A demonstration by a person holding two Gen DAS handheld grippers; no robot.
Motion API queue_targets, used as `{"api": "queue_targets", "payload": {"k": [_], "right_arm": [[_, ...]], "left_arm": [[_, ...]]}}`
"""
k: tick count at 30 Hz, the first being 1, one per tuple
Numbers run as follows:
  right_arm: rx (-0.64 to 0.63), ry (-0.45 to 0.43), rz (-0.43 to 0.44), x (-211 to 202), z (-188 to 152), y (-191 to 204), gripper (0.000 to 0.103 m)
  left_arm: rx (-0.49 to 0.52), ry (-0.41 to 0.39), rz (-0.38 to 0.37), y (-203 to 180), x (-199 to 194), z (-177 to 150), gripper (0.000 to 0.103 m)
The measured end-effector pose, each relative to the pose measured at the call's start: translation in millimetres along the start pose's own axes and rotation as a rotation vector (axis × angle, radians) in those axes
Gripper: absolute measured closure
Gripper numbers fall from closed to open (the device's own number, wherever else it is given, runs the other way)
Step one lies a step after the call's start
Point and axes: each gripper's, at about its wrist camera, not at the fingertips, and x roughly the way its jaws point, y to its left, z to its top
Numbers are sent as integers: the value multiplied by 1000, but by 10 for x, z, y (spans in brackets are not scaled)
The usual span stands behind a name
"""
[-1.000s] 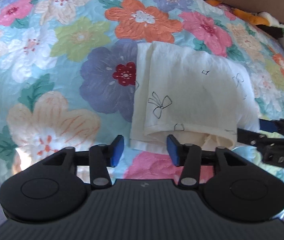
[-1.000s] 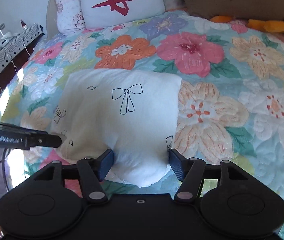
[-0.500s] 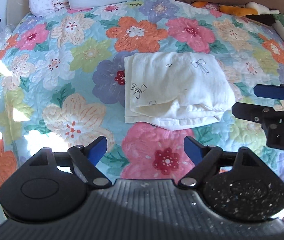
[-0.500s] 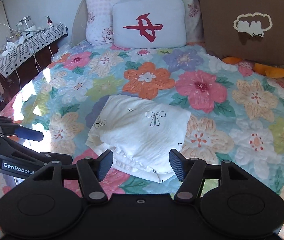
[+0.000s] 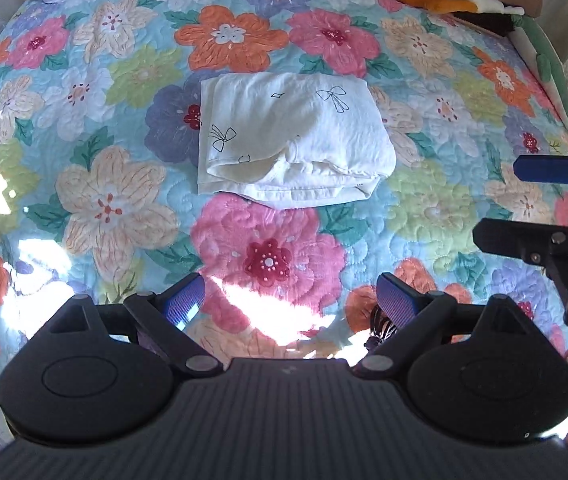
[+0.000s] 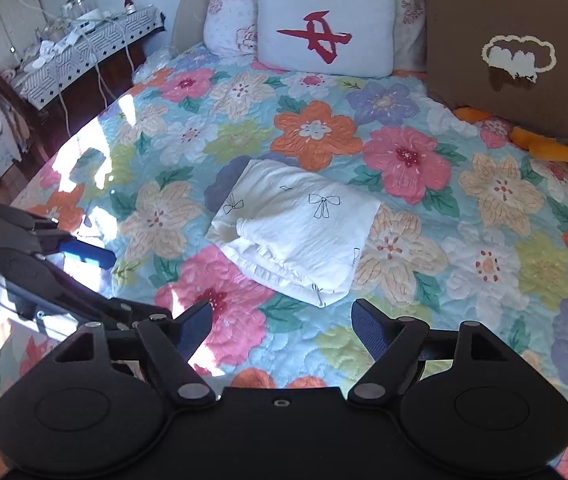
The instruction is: Fold clothes
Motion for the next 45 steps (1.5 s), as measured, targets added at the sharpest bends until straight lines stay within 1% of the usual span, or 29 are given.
{"api": "queue_targets", "payload": {"k": [3, 5, 6, 7, 9, 11, 13, 16, 19, 22, 23, 24, 26, 28, 31, 33, 34, 35, 36, 38, 41, 45], "right_arm": [[8, 22, 43, 1, -4, -18, 22], [53, 41, 118, 29, -25, -58, 22], [78, 37, 157, 34, -46, -83, 22], [94, 28, 178, 40, -67, -102, 22], [109, -2, 180, 54, -111, -125, 22], [109, -49, 157, 50, -142, -139, 22], [111, -76, 150, 30, -143, -174, 22], [121, -70, 187, -80, -124, -196, 22], [176, -61, 249, -277, -105, -209, 22], [247, -52, 379, -459, -75, -244, 20], [250, -49, 397, -482, -79, -239, 19], [241, -52, 385, -486, -79, -228, 17], [227, -52, 347, -473, -86, -211, 16], [216, -43, 260, -380, -119, -210, 16], [157, -79, 110, -135, -191, -196, 17], [89, -82, 5, 73, -239, -164, 17], [61, -89, -29, 147, -257, -162, 17], [55, -103, -40, 182, -268, -178, 17], [62, -120, -43, 209, -275, -201, 17], [84, -153, -29, 203, -270, -264, 17], [90, -177, -28, 180, -272, -303, 17], [78, -179, -41, 212, -301, -306, 17]], "left_arm": [[19, 17, 23, -63, 23, -1, 9], [30, 21, 24, -102, 19, -1, 9], [39, 21, 24, -123, 18, 0, 9], [46, 22, 30, -143, 16, 2, 9], [56, 21, 41, -169, 17, 14, 9], [63, 22, 46, -191, 25, 33, 9], [68, 29, 48, -211, 36, 52, 9], [84, 46, 22, -200, -32, 76, 9], [79, 48, -11, -94, -217, 117, 9], [49, 62, -32, 26, -361, 185, 7], [43, 61, -31, 53, -393, 207, 6], [42, 60, -24, 65, -409, 223, 5], [51, 51, 1, 49, -390, 243, 5], [64, 47, 10, 13, -314, 243, 3], [75, 43, 37, -82, -94, 235, 3], [68, 39, 34, -143, 42, 242, 3], [62, 36, 23, -167, 94, 244, 3], [55, 34, 20, -192, 143, 240, 3], [56, 34, 35, -219, 187, 234, 2], [74, 30, 76, -261, 249, 222, 2], [79, 15, 131, -284, 300, 217, 2], [64, 26, 133, -256, 353, 221, 2]]}}
